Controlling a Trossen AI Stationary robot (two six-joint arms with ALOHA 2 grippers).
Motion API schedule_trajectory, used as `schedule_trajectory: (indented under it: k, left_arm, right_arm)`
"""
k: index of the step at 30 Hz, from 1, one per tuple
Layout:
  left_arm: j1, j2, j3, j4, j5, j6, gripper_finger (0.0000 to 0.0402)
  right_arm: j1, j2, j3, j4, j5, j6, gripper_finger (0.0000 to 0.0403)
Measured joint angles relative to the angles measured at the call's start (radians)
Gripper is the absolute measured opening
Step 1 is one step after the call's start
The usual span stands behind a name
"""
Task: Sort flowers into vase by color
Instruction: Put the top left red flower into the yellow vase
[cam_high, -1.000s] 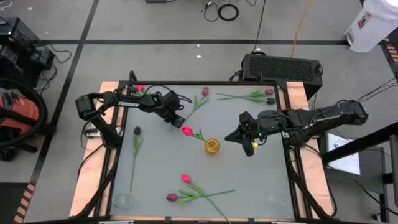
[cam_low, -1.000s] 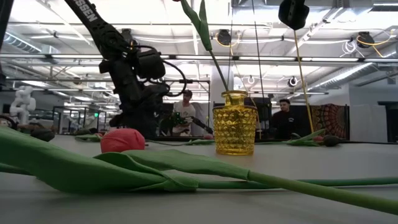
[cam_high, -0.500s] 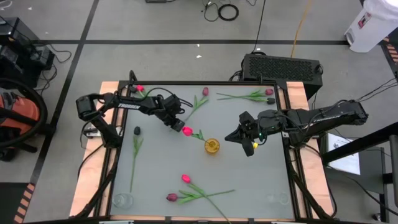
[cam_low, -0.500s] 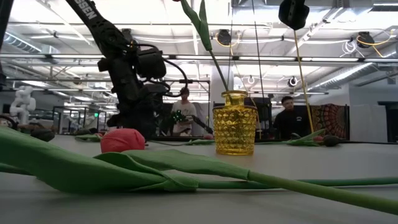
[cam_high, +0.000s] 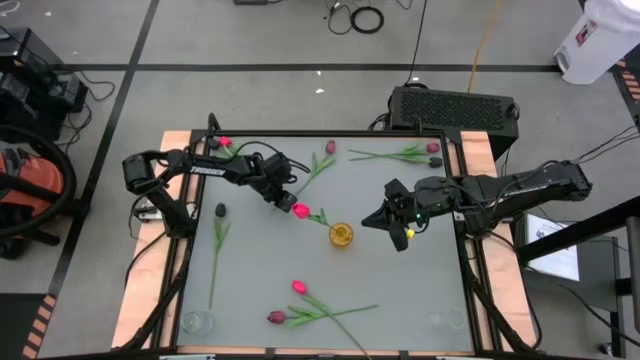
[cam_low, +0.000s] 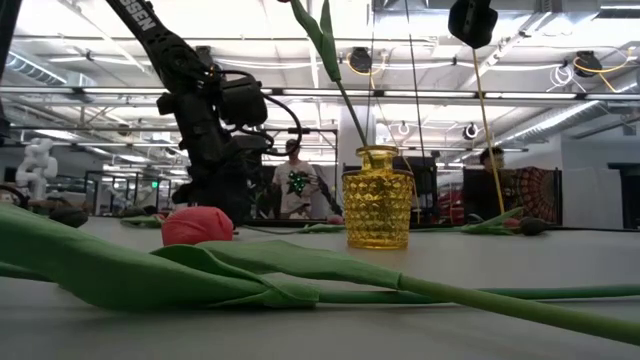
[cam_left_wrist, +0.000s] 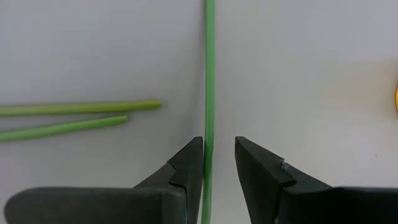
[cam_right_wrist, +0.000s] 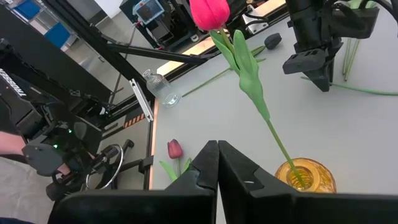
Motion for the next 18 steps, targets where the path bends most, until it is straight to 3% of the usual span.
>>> schedule_trajectory:
  k: [6,14,18]
  left_arm:
    - [0.0,0.0,0.0,-0.026,0.0,0.0,0.0095]
    - [0.0,0.0,0.0,-0.052,0.003,0.0,0.0017]
    - [0.0,0.0,0.0,-0.052,0.004,0.0,0.001]
  right_arm:
    - [0.0,0.0,0.0,0.0,0.0,0.0,0.0]
    - [0.0,0.0,0.0,0.0,0.0,0.0,0.0]
    - [0.0,0.0,0.0,0.0,0.0,0.0,0.0]
